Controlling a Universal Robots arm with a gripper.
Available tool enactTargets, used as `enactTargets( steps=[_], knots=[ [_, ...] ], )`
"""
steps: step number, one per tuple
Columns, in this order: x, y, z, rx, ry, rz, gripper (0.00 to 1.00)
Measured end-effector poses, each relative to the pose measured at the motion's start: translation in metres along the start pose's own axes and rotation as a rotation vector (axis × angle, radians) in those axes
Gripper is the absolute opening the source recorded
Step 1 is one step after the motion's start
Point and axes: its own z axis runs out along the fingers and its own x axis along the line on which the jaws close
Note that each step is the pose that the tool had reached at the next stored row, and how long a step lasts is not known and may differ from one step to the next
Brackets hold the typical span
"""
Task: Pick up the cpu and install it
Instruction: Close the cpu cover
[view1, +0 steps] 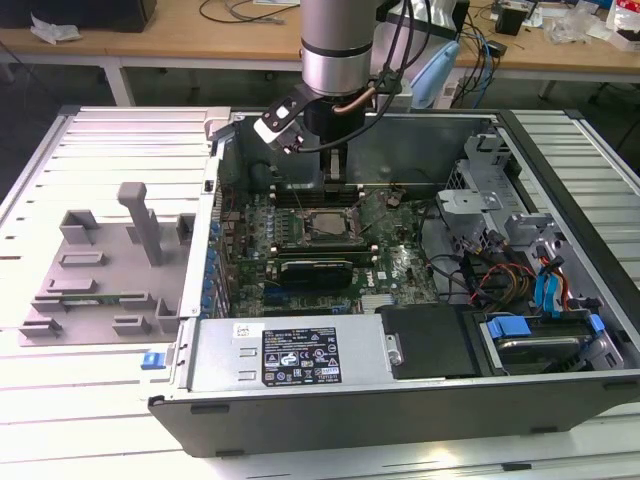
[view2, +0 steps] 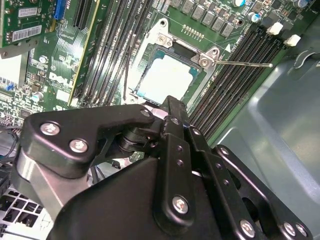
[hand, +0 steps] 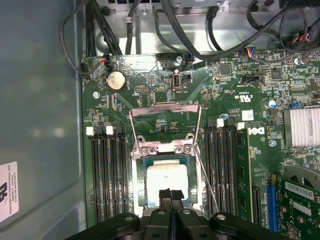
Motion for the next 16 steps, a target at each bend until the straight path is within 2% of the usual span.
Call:
enactTargets(
  steps=[3,5,7,9,13,16],
  knots=[
    [0.0000,0.0000,-0.0005,0.0002,-0.0003,0.000,0.11],
    [-0.0001,0.0003,-0.0067,0.0000,0.0000,0.000,0.11],
    [-0.0002,0.0009,-0.0173,0.0000,0.0000,0.000,0.11],
    [-0.0002,0.0011,-0.0219,-0.0001,0.0001,0.000,0.11],
    [-0.0002,0.0015,-0.0224,0.0000,0.0000,0.000,0.11],
    [0.0001,0.0067,-0.0222,0.0000,-0.0001,0.000,0.11]
  ],
)
